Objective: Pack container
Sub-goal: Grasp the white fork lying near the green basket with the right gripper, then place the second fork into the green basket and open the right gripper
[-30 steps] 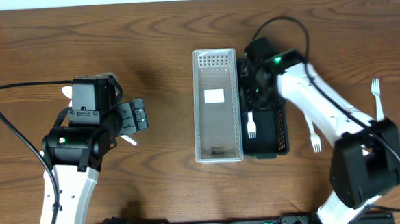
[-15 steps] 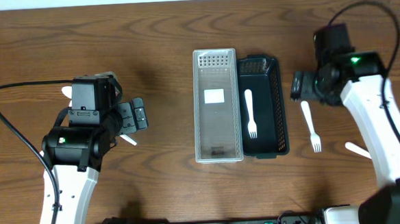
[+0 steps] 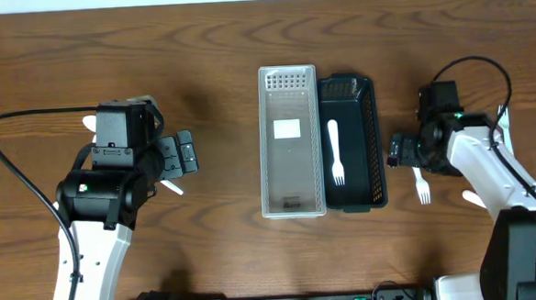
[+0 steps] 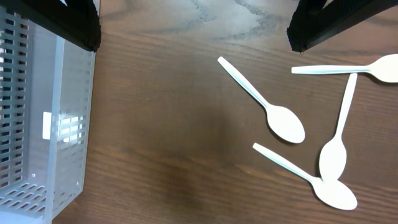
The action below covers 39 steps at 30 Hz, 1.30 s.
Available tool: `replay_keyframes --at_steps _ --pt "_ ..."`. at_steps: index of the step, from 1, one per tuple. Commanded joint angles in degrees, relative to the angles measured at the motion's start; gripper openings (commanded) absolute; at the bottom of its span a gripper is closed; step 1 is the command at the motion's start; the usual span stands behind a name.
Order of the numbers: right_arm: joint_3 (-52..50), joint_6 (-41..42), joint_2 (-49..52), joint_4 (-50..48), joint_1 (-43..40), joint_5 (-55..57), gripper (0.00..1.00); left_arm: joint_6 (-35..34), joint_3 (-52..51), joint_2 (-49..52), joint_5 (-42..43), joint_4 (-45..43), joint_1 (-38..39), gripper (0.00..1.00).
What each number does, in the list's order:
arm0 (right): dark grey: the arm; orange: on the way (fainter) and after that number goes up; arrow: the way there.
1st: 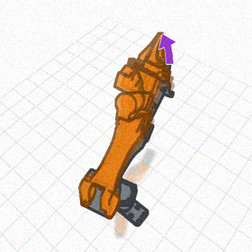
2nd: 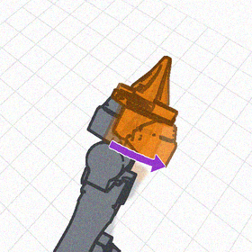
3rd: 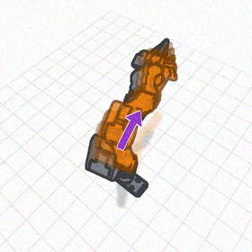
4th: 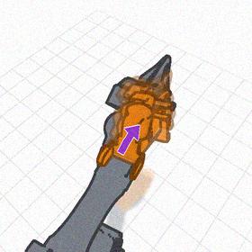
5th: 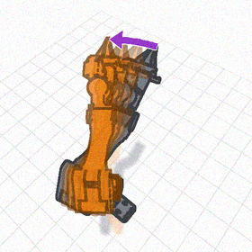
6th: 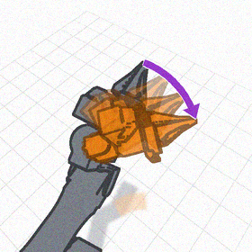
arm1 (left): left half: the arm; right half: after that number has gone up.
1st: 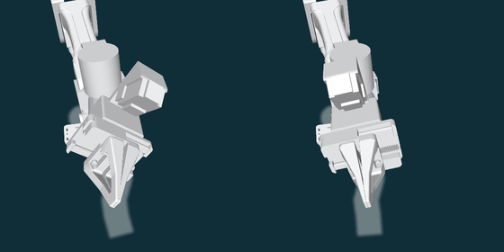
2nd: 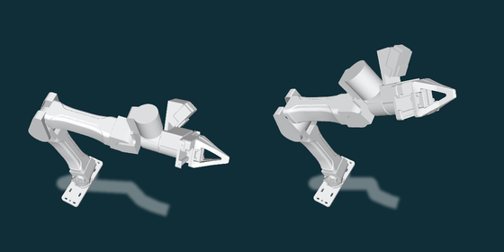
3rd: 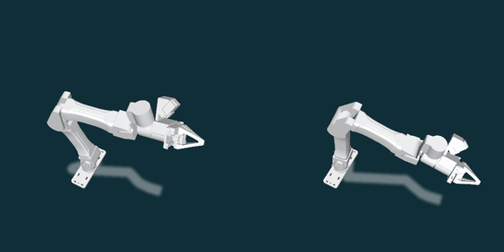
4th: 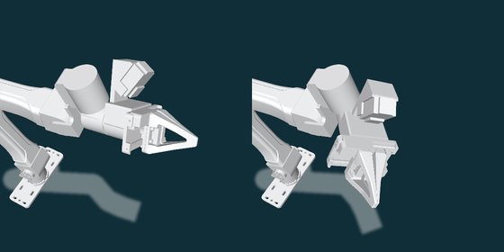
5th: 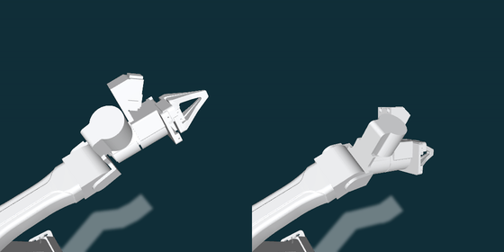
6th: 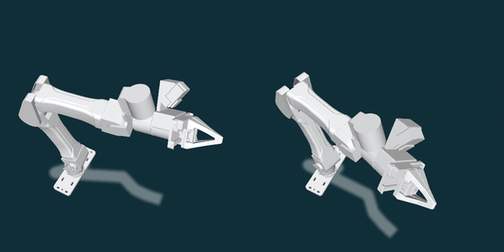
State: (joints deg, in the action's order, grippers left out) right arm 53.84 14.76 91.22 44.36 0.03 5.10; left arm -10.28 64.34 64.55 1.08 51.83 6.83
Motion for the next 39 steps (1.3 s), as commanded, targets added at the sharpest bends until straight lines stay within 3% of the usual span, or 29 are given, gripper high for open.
replay_keyframes --at_steps 1,20,23,26,35,37,39 --pt "-1.62 -2.19 2.84 -1.44 -0.74 -2.6 0.99 0.61 1.49 0.07 -0.66 -0.04 -0.28 0.98" --pt "-1.9 -3.04 11.1 -3.89 -3.23 -5.35 0.97 0.61 1.49 0.07 -0.66 -0.07 -0.28 0.98" --pt "-1.9 -3.02 11.1 -3.82 -3.23 -5.4 0.86 0.61 1.49 0.07 -0.66 -0.07 -0.28 0.98" --pt "-1.9 -3.04 11.1 -3.45 -3.23 -5.4 0.65 0.61 1.49 0.07 -0.66 -0.07 -0.28 0.98" --pt "-1.9 -3.04 11.1 -3.23 -3.23 -5.38 0.61 0.59 1.49 0.07 -0.66 -0.07 -0.28 0.98" --pt "-1.9 -3.04 11.1 -3.23 -3.23 -5.38 0.57 0.59 1.49 0.07 -0.66 -0.07 -0.28 0.98" --pt "-1.9 -3.04 11.1 -3.26 -3.23 -5.35 0.45 0.59 1.49 0.07 -0.66 -0.04 -0.28 0.98"
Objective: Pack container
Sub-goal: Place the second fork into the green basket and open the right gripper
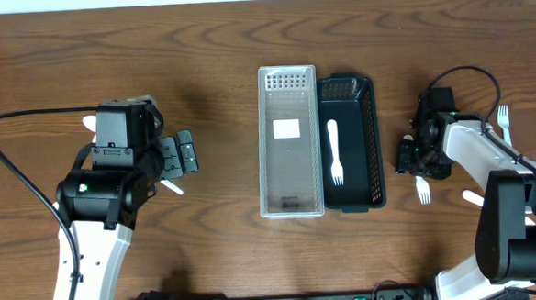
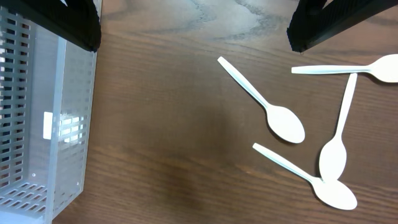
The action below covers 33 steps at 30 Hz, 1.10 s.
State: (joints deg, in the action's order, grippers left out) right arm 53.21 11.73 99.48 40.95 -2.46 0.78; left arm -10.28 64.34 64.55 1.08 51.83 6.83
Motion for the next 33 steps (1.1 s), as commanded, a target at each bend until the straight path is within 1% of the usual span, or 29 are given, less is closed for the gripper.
replay_keyframes --at_steps 1,3,11,13,15,18,24,28,33 --pt "-1.27 0.0 2.84 0.15 -0.74 -1.05 0.39 0.59 1.49 0.07 -0.66 -0.04 -0.28 0.98" --pt "-1.27 0.0 2.84 0.15 -0.74 -1.05 0.33 0.59 1.49 0.07 -0.66 -0.04 -0.28 0.98" --pt "-1.27 0.0 2.84 0.17 -0.74 -1.05 0.32 0.61 1.49 0.07 -0.66 -0.04 -0.28 0.98" --pt "-1.27 0.0 2.84 0.17 -0.74 -1.05 0.31 0.61 1.49 0.07 -0.66 -0.04 -0.28 0.98" --pt "-1.27 0.02 2.84 0.17 -0.74 -1.05 0.26 0.61 1.49 0.07 -0.66 -0.02 -0.28 0.98" --pt "-1.27 0.04 2.84 0.17 -0.74 -1.05 0.24 0.59 1.49 0.07 -0.66 -0.04 -0.28 0.98" --pt "-1.27 0.24 2.84 0.17 -0.74 -1.05 0.23 0.59 1.49 0.07 -0.66 -0.04 -0.28 0.98" --pt "-1.27 0.24 2.84 0.13 -0.74 -1.05 0.16 0.59 1.49 0.07 -0.66 -0.04 -0.28 0.98" --pt "-1.27 0.22 2.84 -0.09 -0.74 -1.05 0.16 0.59 1.49 0.07 -0.66 -0.04 -0.28 0.98"
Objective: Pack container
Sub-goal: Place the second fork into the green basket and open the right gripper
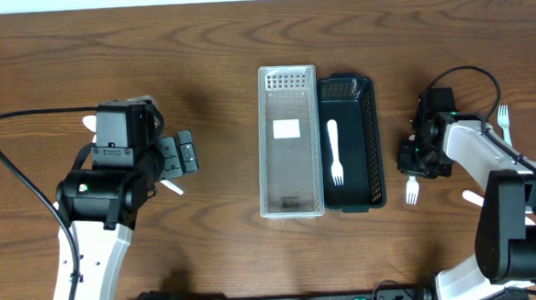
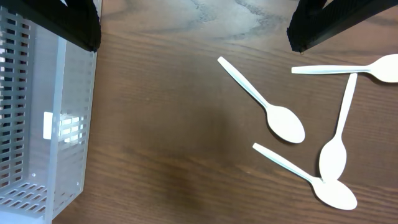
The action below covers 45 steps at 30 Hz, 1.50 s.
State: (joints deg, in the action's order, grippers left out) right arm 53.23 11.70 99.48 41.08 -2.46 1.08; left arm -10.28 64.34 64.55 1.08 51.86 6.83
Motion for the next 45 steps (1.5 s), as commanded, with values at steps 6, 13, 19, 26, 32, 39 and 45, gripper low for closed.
replay_keyframes --at_steps 6,13,19,26,32,39,45 --pt "-1.29 0.26 2.84 -0.55 -0.74 -1.36 0.1 0.61 1.49 0.07 -0.66 -0.07 -0.28 0.98" --pt "-0.9 0.26 2.73 -1.7 -0.74 -1.36 0.01 0.61 1.49 0.07 -0.66 -0.09 -0.28 0.98" --pt "2.99 0.26 2.14 1.03 -0.61 -1.36 0.01 0.61 1.49 0.07 -0.66 -0.07 -0.28 0.98" --pt "16.48 0.26 -1.86 11.76 0.37 -1.36 0.01 0.61 1.49 0.07 -0.66 -0.07 -0.28 0.98" --pt "27.63 0.52 -7.21 16.15 5.2 -1.36 0.01 0.61 1.49 0.07 -0.66 -0.07 -0.28 0.98" --pt "27.54 2.67 -5.7 16.65 15.67 -1.55 0.02 0.61 1.49 0.07 -0.66 -0.04 -0.28 0.98" --pt "26.56 8.11 -0.98 16.52 22.38 1.57 0.01 0.61 1.49 0.07 -0.66 -0.04 -0.28 0.98"
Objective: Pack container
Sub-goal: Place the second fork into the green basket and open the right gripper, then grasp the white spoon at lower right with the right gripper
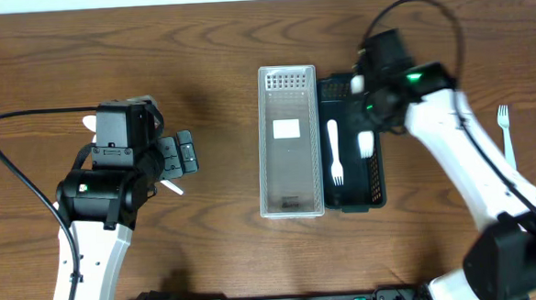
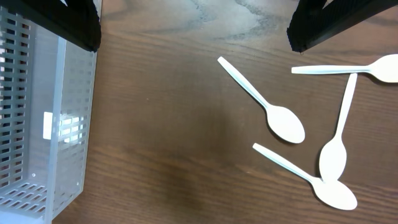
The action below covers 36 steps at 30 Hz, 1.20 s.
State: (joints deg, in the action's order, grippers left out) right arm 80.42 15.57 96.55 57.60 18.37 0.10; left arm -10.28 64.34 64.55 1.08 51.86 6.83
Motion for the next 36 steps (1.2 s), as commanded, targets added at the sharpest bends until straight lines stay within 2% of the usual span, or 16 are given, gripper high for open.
replay_keyframes --at_steps 1,3,7,10,14,17,23,24,26,29,32,36 --pt "-0.63 4.66 2.89 -0.2 1.84 2.67 0.01 0.61 1.49 0.07 -0.66 -0.04 -0.28 0.98" --pt "-0.63 4.79 5.03 -0.59 1.97 2.67 0.03 0.63 1.49 0.07 -0.68 -0.07 -0.28 0.99" --pt "-0.63 4.55 9.09 -0.81 1.95 2.67 0.12 0.63 1.49 0.07 -0.68 -0.04 -0.28 0.98" --pt "-0.63 4.63 10.6 -1.53 1.97 2.27 0.14 0.63 1.49 0.07 -0.68 -0.02 -0.28 0.98" --pt "-0.46 4.55 9.86 -3.1 1.95 2.19 0.35 0.63 1.49 0.07 -0.68 -0.04 -0.28 0.98" --pt "0.39 4.52 8.68 -3.08 1.95 2.21 0.45 0.63 1.49 0.07 -0.68 -0.04 -0.28 0.98" --pt "2.8 4.48 2.29 -1.05 0.61 5.29 0.49 0.61 1.49 0.07 -0.68 -0.04 -0.28 0.98" --pt "3.15 6.21 0.37 -1.05 -0.17 7.3 0.53 0.63 1.49 0.07 -0.68 -0.04 -0.28 0.98" --pt "3.23 11.54 -3.85 -0.94 -2.25 11.72 0.99 0.63 1.49 0.07 -0.68 -0.04 -0.28 0.98" --pt "3.23 20.79 -10.29 0.39 -7.78 16.37 0.99 0.63 1.49 0.07 -0.68 -0.07 -0.28 0.98" --pt "3.19 29.55 -15.19 4.59 -16.44 16.41 0.99 0.63 1.49 0.07 -0.68 -0.07 -0.28 0.98" --pt "2.54 47.43 -16.74 12.81 -28.63 16.11 0.99 0.63 1.49 0.07 -0.68 -0.07 -0.28 0.98"
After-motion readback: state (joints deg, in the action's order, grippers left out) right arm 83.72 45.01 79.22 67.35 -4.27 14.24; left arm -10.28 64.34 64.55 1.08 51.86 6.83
